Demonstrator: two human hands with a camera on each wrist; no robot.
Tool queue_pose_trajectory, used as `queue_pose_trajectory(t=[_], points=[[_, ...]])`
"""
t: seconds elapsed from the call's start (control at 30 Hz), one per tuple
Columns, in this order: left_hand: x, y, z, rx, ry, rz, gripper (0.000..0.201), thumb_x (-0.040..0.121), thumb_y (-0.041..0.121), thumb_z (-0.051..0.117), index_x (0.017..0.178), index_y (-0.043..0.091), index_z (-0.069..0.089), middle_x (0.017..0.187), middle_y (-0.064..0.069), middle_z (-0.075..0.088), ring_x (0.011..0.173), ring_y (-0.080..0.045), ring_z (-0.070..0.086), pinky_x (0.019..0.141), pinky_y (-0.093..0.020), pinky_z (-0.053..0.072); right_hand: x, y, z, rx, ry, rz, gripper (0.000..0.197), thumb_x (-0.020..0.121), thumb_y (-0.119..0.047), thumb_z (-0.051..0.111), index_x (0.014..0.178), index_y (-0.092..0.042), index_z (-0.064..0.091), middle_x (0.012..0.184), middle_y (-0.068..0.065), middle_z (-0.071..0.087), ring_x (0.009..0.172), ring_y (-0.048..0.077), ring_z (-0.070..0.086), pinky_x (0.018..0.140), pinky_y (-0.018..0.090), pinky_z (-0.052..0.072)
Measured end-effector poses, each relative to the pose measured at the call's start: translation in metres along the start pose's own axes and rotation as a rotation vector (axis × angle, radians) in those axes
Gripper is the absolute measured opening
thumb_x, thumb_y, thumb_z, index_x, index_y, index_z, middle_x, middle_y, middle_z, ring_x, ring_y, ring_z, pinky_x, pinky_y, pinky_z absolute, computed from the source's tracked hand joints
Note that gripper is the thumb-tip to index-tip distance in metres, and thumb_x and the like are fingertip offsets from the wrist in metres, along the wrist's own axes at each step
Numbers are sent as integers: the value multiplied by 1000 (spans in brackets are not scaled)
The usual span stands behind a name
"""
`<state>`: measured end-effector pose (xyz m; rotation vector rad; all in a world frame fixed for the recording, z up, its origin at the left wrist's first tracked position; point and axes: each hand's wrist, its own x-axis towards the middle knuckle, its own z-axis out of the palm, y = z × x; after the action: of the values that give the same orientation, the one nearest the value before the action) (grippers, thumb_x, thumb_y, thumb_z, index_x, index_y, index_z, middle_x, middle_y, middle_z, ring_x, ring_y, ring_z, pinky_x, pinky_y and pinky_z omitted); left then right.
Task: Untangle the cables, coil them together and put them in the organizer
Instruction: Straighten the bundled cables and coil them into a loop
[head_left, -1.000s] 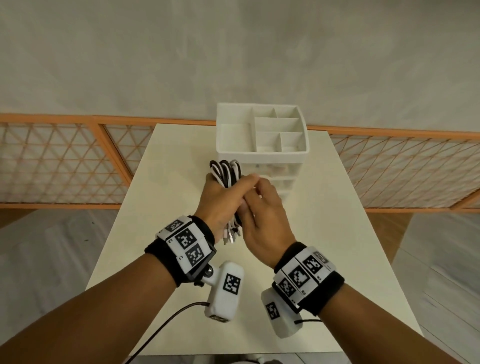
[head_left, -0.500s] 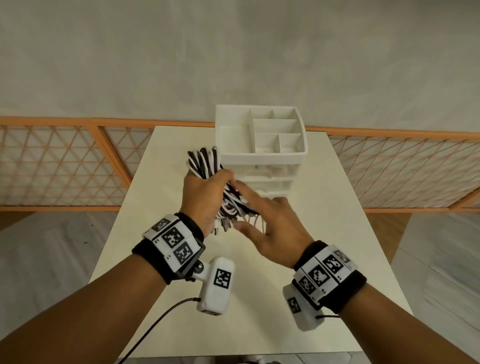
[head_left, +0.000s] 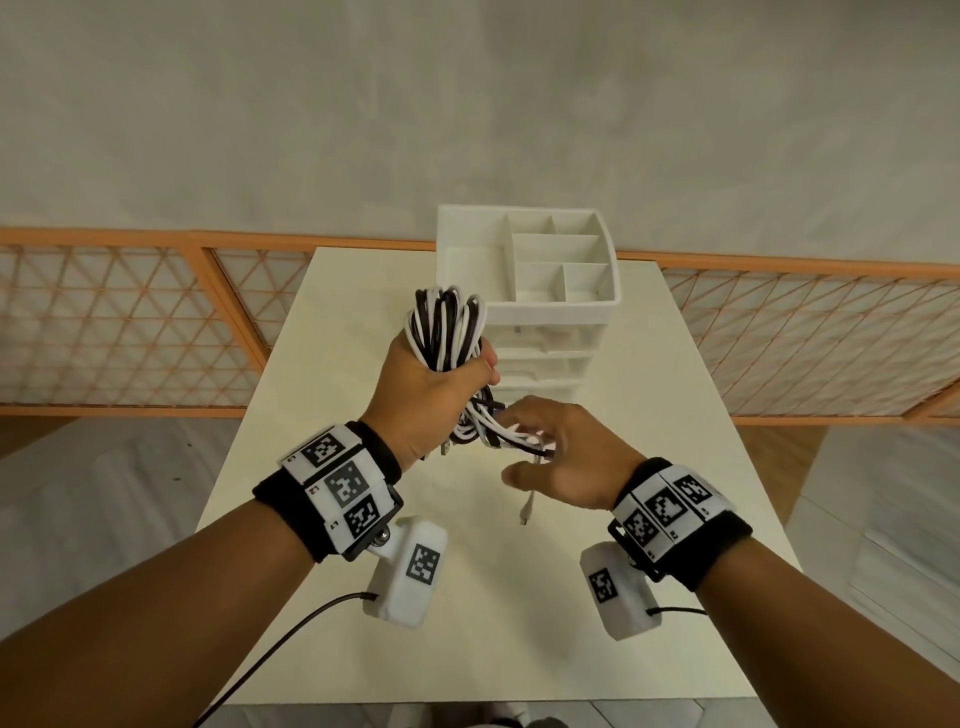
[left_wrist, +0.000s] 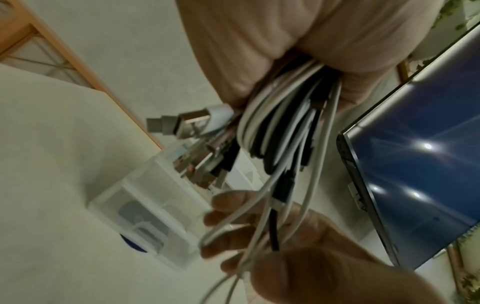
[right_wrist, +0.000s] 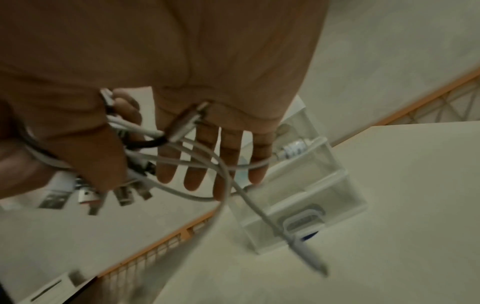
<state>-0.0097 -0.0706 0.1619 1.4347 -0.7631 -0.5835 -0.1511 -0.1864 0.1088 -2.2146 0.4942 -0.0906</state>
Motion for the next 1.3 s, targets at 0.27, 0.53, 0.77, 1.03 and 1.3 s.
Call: queue_pose_trajectory(t=[0.27, 0.53, 0.77, 1.03, 1.3], points=[[5, 12, -1, -23, 7, 61, 7, 64, 18, 67, 70, 14, 67, 78, -12, 66, 80, -34, 66, 80, -52, 59, 9, -5, 19, -113, 34, 223, 58, 87, -55, 67, 57, -6, 61, 50, 1, 60, 47, 13, 50, 58, 33, 47], [-11, 3, 1, 312, -553, -95, 12, 75, 12, 66, 87, 9, 63, 82, -14, 65, 79, -25, 64, 84, -49, 54, 10, -18, -18, -645, 83, 167, 22, 79, -30, 65, 63, -21, 53, 66, -2, 55, 71, 28, 57, 62, 31, 40], [-14, -16, 22, 280, -375, -215, 29, 63, 19, 68, 80, 31, 47, 70, 13, 52, 67, -9, 54, 68, -31, 46, 12, -34, -29, -478, 127, 160, 37, 75, -19, 65, 48, -23, 39, 55, -3, 46, 57, 17, 40, 58, 30, 36], [-7, -16, 18, 212, -251, -195, 24, 66, 11, 68, 88, 19, 61, 77, 4, 64, 75, -14, 63, 69, -33, 51, -1, -31, -38, 57, 74, 146, 11, 83, -10, 71, 79, -5, 61, 63, 2, 57, 56, 14, 50, 52, 29, 43], [6, -12, 4, -50, -145, -230, 24, 85, 27, 76, 98, 9, 68, 76, 3, 70, 71, -13, 67, 65, -26, 53, -15, -30, -50, 383, 79, 87, 26, 102, -24, 53, 105, -11, 76, 66, 1, 51, 68, 23, 32, 64, 26, 25]])
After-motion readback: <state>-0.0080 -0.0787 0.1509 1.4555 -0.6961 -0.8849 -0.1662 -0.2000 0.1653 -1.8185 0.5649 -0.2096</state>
